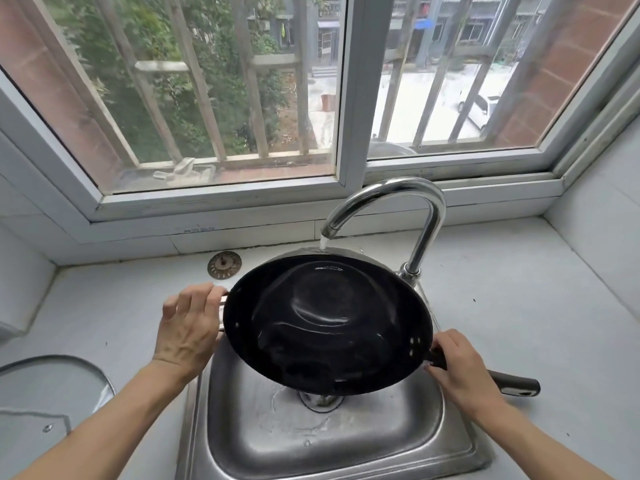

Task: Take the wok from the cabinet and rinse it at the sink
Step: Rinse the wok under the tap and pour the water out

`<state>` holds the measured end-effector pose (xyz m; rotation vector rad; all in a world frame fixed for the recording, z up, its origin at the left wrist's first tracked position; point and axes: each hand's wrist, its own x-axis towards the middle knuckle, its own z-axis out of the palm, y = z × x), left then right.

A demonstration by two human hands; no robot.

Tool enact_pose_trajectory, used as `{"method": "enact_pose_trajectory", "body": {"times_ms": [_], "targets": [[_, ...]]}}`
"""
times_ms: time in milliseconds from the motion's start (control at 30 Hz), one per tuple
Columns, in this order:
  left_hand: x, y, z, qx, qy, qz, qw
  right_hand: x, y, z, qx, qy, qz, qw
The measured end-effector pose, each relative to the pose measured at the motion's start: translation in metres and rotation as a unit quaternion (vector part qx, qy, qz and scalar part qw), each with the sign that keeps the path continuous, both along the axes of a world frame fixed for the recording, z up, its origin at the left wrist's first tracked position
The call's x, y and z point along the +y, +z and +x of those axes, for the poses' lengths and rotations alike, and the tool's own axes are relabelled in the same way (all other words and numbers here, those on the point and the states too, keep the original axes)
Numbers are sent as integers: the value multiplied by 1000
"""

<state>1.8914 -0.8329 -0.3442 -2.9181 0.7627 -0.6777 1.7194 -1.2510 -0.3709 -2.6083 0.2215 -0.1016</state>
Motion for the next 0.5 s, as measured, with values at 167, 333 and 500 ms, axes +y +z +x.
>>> {"method": "enact_pose_trajectory", "body": {"times_ms": [167,333,500], "targets": [[-19,4,11,-70,-40,1,997,-10,1,-5,7,-32,6,999],[-35,4,19,-101,-61,-3,993,-16,2,-9,16,-53,16,998],[-40,-2,21,-120,-69,0,990,-20,1,-17,27,-65,18,997]]}}
